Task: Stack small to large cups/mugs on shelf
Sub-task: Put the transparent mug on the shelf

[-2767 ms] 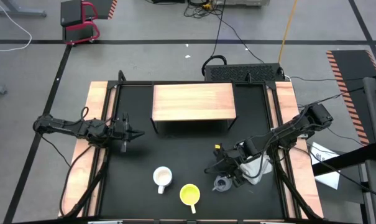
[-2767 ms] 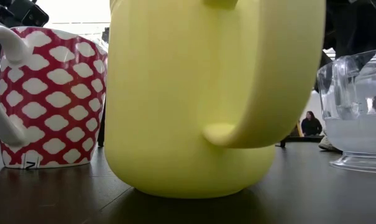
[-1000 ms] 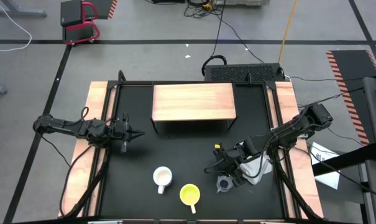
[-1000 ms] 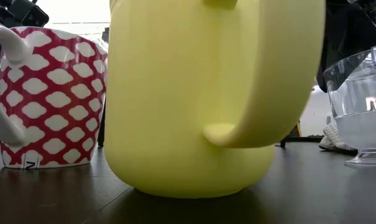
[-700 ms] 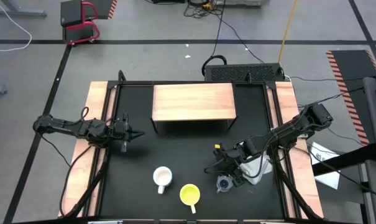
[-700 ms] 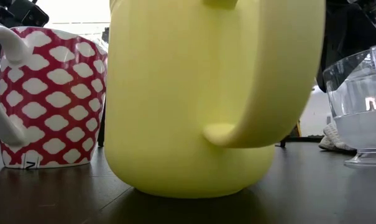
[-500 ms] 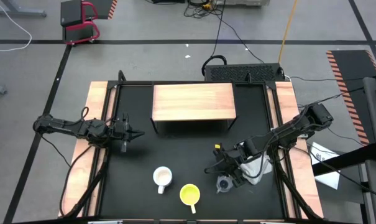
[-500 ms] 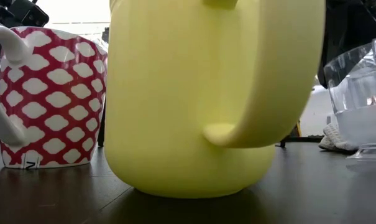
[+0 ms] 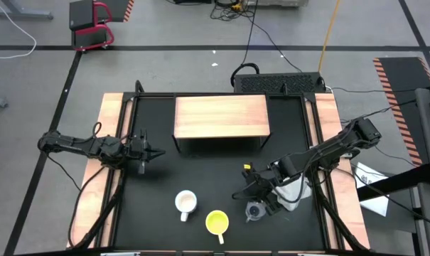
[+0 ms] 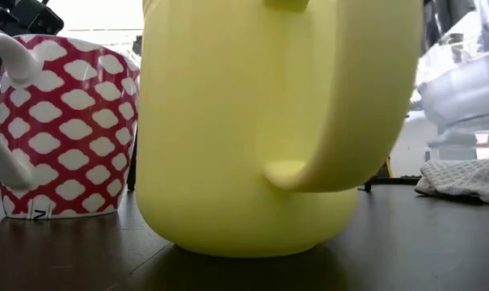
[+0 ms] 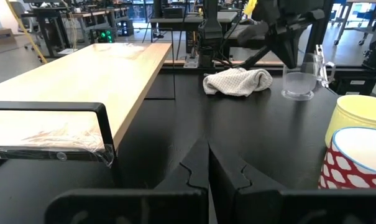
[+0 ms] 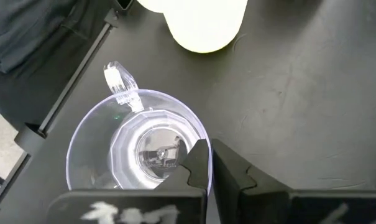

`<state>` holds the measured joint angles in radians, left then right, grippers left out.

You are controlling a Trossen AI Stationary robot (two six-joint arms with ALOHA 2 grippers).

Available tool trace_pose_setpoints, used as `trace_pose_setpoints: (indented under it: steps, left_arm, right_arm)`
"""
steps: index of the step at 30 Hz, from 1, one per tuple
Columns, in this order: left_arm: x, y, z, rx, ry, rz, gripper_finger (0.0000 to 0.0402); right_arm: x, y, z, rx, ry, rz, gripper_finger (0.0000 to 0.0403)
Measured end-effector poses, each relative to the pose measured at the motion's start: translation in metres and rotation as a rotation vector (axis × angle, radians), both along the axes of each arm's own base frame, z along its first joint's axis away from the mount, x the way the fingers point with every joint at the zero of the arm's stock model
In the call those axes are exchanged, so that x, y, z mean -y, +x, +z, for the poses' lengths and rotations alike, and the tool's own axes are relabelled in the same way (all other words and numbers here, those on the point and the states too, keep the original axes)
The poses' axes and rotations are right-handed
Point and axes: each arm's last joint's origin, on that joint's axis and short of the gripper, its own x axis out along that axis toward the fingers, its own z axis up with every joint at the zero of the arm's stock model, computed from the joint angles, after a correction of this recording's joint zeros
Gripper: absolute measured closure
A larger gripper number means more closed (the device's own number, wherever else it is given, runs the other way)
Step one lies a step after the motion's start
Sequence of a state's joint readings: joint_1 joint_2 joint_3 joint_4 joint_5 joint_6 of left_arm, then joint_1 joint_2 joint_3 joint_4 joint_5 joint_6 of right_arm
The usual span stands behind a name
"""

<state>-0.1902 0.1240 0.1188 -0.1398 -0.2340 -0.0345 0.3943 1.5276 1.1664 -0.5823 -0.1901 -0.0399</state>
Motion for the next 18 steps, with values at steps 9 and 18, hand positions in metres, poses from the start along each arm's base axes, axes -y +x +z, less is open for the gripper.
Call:
trace_pose_setpoints:
  steps: [9, 18]
  left_arm:
    - [0.001, 0.000, -0.002, -0.019, 0.001, -0.026, 0.0398]
    - [0.001, -0.001, -0.003, -0.035, 0.006, -0.027, 0.0398]
  right_arm:
    - [0.000, 0.003, 0.013, 0.040, -0.033, 0.009, 0.0403]
    - [0.012, -0.008, 0.044, 0.099, -0.030, 0.001, 0.0403]
